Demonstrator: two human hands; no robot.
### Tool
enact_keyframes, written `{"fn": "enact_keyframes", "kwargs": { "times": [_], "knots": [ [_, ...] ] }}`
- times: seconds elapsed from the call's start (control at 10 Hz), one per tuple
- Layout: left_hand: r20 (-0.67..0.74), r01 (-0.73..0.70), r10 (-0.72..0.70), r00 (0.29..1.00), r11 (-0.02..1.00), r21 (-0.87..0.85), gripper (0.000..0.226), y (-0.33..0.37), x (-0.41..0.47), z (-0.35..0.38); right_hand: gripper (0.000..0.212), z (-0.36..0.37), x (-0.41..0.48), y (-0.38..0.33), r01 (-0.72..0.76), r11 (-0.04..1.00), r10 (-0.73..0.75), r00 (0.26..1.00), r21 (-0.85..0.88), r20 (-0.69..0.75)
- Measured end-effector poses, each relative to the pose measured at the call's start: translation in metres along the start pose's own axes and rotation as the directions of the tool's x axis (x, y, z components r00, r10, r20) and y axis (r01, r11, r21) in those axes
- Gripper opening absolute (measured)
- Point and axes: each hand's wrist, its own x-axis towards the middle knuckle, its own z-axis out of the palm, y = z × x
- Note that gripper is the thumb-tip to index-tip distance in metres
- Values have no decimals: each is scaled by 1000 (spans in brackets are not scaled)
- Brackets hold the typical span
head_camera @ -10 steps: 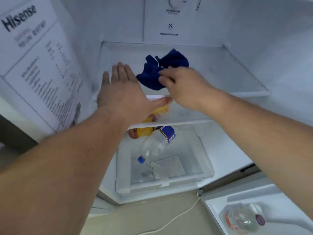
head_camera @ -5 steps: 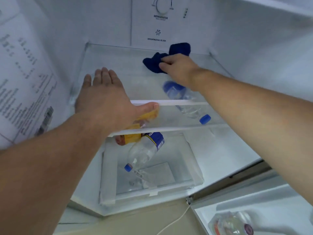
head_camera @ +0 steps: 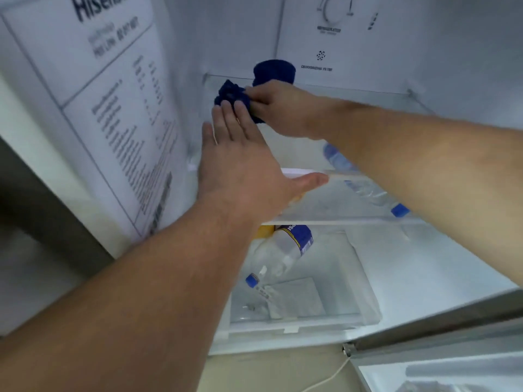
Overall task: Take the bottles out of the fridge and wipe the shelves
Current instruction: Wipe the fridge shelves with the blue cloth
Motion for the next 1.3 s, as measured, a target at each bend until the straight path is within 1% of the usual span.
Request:
{"fn": "enact_keyframes", "kwargs": {
  "times": [0.1, 0.2, 0.3, 0.4, 0.5, 0.6, 0.7, 0.8, 0.9, 1.0, 1.1, 1.2, 1.3],
  "knots": [
    [16, -4, 4, 1000, 1000, 13, 150, -2, 1, 0, 39, -3, 45, 3, 42, 983, -43, 999, -176, -2],
    [50, -13, 10, 999, 998, 58, 149, -3, 3, -3, 40, -16, 52, 17, -27, 966, 17, 999, -257, -40],
    [53, -22, 17, 998, 996, 87, 149, -3, 5, -4, 41, -37, 31, 63, -215, 916, 169, 972, -338, -161],
    [46, -22, 18, 999, 996, 86, 151, -3, 6, -3, 41, -75, -34, 142, -510, 717, 436, 860, -475, -266],
    [40, -22, 19, 999, 997, 72, 152, -1, 6, -2, 45, -89, -79, 162, -637, 692, 550, 770, -339, -323],
    [33, -21, 19, 999, 998, 59, 152, 0, 4, -1, 34, -73, -99, 125, -677, 716, 588, 716, -168, -378],
    [26, -8, 7, 1000, 999, 51, 152, 0, 3, -1, 32, -26, -60, 45, -426, 904, 403, 870, -21, -285],
    [-8, -3, 3, 1000, 999, 47, 153, 1, 3, 1, 30, 5, -14, -11, -121, 992, 123, 986, 29, -110],
    [-8, 7, -7, 1000, 998, 66, 153, -1, 3, 1, 32, 4, 11, -13, -18, 998, 15, 999, -66, -43],
    [20, 2, -3, 1000, 998, 64, 154, -2, 5, -1, 31, -27, -1, 56, -210, 939, 181, 975, -270, -131],
    [29, -6, 3, 1000, 996, 85, 154, -1, 5, -1, 40, -71, -68, 121, -524, 682, 436, 851, -509, -292],
    [28, -9, 7, 1000, 997, 80, 155, 0, 5, -1, 43, -84, -146, 119, -721, 610, 593, 691, -330, -413],
    [0, -1, 1, 1000, 999, 52, 156, 1, 3, 1, 27, -43, -175, 63, -695, 713, 594, 671, -96, -443]
  ]
}}
